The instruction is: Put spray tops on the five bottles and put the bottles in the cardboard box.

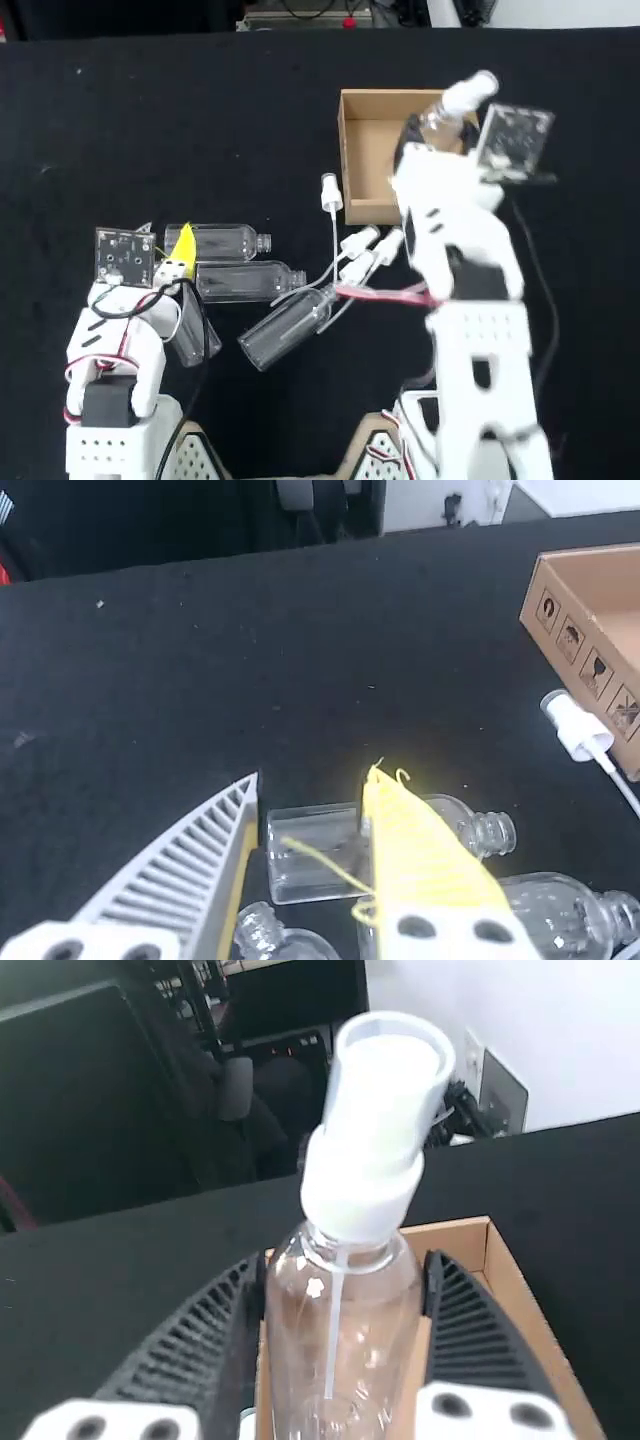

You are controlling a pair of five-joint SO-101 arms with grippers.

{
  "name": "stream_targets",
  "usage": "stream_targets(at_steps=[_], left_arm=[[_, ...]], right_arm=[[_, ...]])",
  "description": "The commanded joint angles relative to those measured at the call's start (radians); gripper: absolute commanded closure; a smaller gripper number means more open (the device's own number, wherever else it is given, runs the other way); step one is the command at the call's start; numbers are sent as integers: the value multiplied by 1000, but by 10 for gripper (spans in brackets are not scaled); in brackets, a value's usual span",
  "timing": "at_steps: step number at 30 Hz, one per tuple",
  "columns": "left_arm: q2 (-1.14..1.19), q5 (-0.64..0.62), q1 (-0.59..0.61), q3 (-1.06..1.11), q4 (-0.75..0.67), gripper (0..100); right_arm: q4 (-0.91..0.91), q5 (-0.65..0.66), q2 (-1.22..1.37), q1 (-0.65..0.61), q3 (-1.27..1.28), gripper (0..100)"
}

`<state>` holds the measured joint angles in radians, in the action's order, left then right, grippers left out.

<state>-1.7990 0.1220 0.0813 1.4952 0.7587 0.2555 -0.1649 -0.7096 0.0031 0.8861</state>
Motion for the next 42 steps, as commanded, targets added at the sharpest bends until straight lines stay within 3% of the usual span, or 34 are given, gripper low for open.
stream_targets(at_steps=[1, 8, 19, 42], left_arm=[[3, -61, 12, 42, -54, 834], [3, -80, 10, 206, -252, 834], [3, -74, 12, 205, -252, 834], [6, -72, 18, 205, -252, 834]], right_arm=[[-261, -2, 220, 23, -93, 808], [-489, -2, 608, 20, -272, 808], [-493, 0, 960, -2, -555, 808], [-493, 2, 1299, -78, -857, 808]])
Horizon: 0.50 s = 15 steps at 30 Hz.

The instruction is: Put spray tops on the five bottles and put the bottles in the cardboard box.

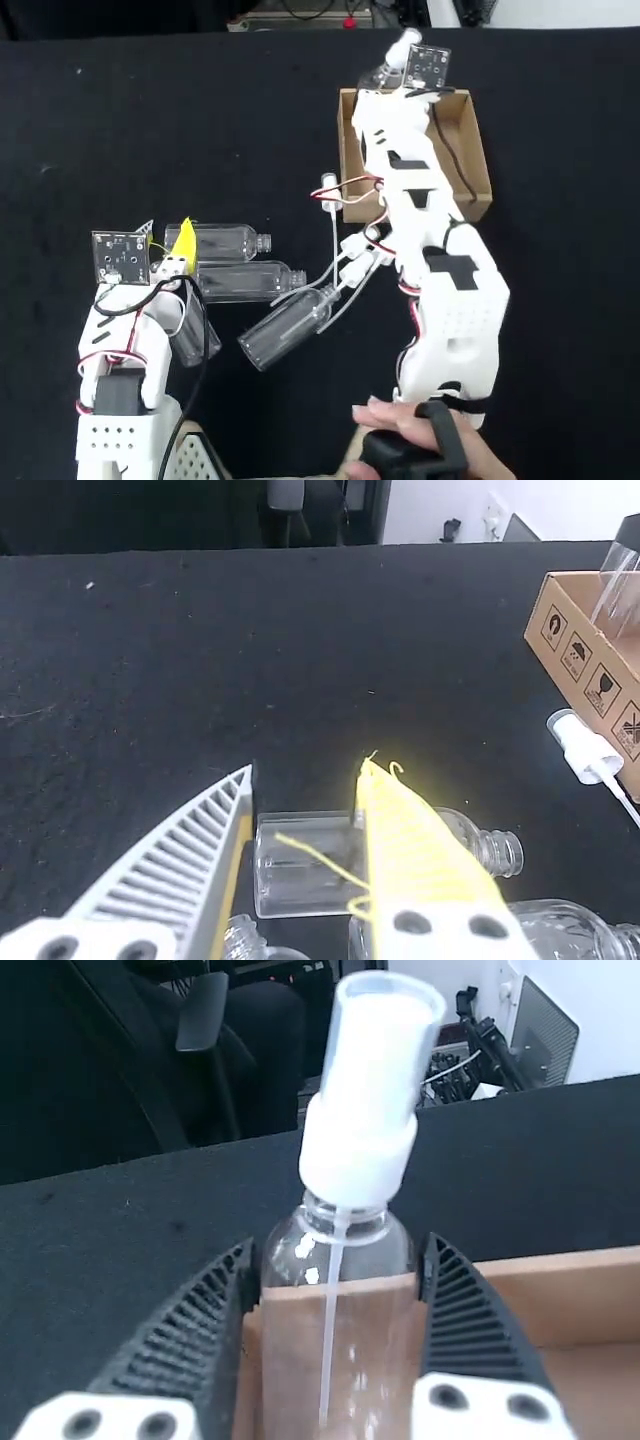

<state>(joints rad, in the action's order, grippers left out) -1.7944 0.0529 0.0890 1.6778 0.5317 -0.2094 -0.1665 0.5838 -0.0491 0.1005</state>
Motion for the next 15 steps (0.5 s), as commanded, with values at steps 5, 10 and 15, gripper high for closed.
stream_targets(at_steps=[5, 10, 15], left_arm=[[5, -3, 10, 22, -25, 834], [5, -3, 10, 22, -25, 834], [5, -3, 10, 22, -25, 834]], right_arm=[[-23, 3, 22, -35, -77, 808], [-23, 3, -2, -44, -30, 808], [-28, 3, -71, -71, 58, 808]])
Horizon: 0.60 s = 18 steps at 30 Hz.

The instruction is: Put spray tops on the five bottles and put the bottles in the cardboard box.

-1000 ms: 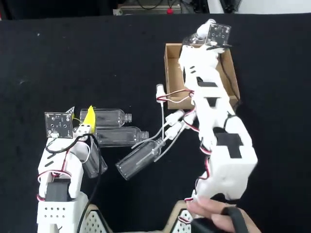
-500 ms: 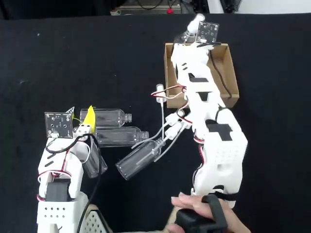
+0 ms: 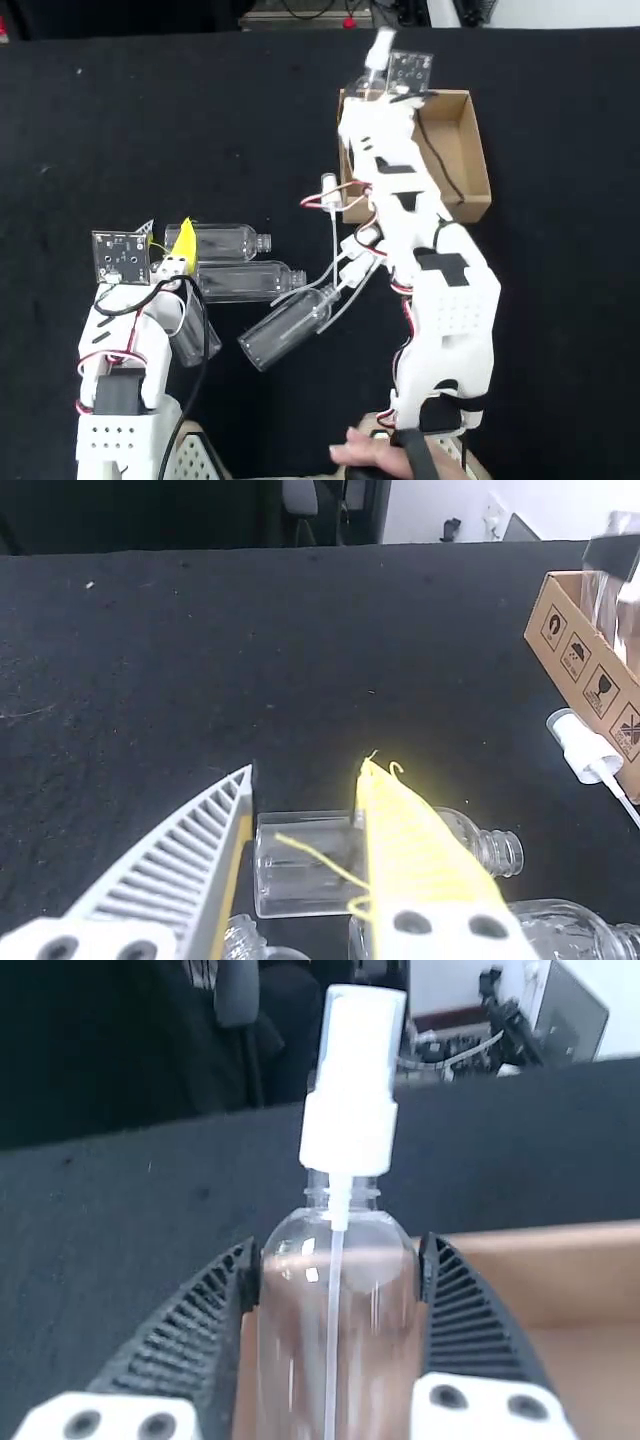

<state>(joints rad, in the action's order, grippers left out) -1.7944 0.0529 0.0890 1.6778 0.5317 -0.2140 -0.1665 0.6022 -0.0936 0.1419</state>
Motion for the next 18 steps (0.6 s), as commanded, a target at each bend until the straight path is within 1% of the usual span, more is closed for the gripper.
stream_targets(at_steps=[1, 4, 7, 14, 16, 18], left_arm=[[3, -3, 10, 22, -25, 834], [3, -3, 10, 22, -25, 834], [3, -3, 10, 22, -25, 834], [3, -3, 8, 22, -25, 834], [3, -3, 10, 22, -25, 834], [3, -3, 10, 22, -25, 834]], right_arm=[[-23, 3, -94, -28, 27, 808], [-23, 3, -104, -21, 36, 808], [-23, 3, -142, 29, 35, 808], [-9, 2, -326, 143, 39, 808], [64, 2, -394, 183, 35, 808], [196, 2, -476, 227, 33, 808]])
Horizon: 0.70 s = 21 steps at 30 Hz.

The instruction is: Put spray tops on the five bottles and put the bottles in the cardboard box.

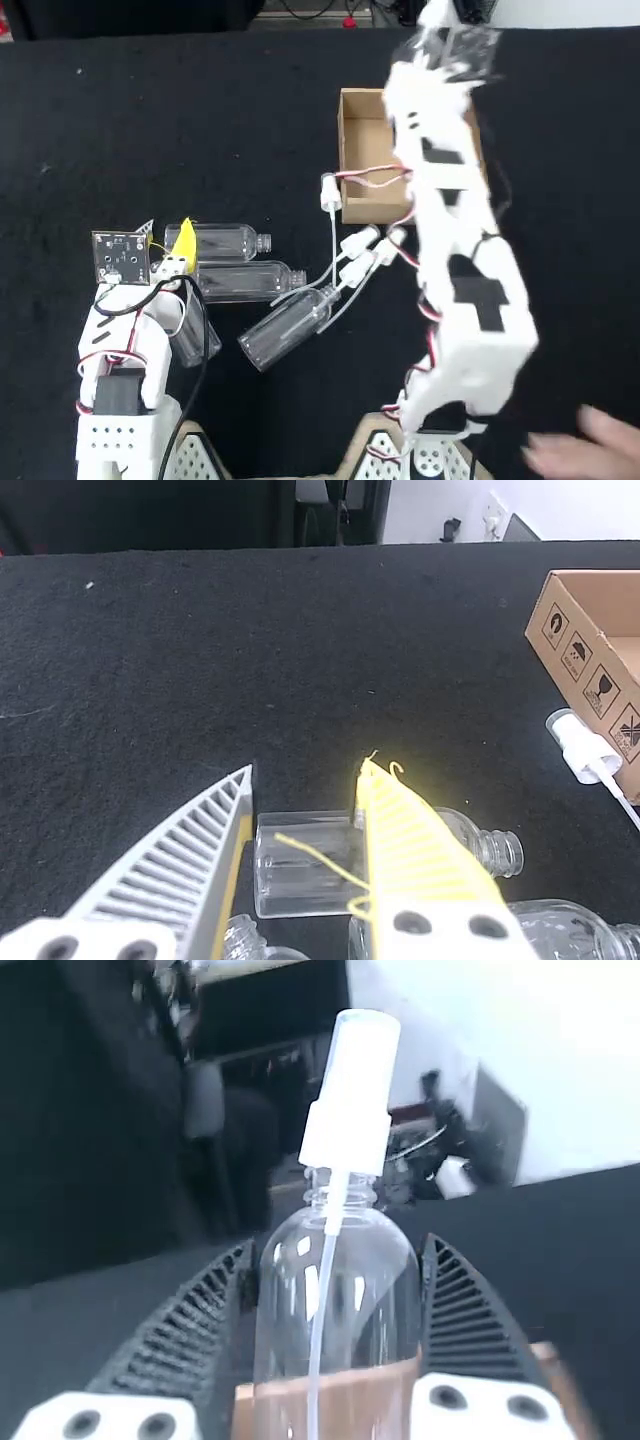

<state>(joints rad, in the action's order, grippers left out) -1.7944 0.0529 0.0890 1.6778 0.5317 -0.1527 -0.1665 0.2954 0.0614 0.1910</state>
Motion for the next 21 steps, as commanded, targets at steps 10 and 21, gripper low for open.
stream_targets(at_steps=[10, 21], left_arm=[[3, -3, 10, 22, -25, 834], [6, -3, 12, 22, -23, 834]], right_arm=[[870, 3, -509, 284, -10, 808], [1042, 117, -759, 265, 128, 805]])
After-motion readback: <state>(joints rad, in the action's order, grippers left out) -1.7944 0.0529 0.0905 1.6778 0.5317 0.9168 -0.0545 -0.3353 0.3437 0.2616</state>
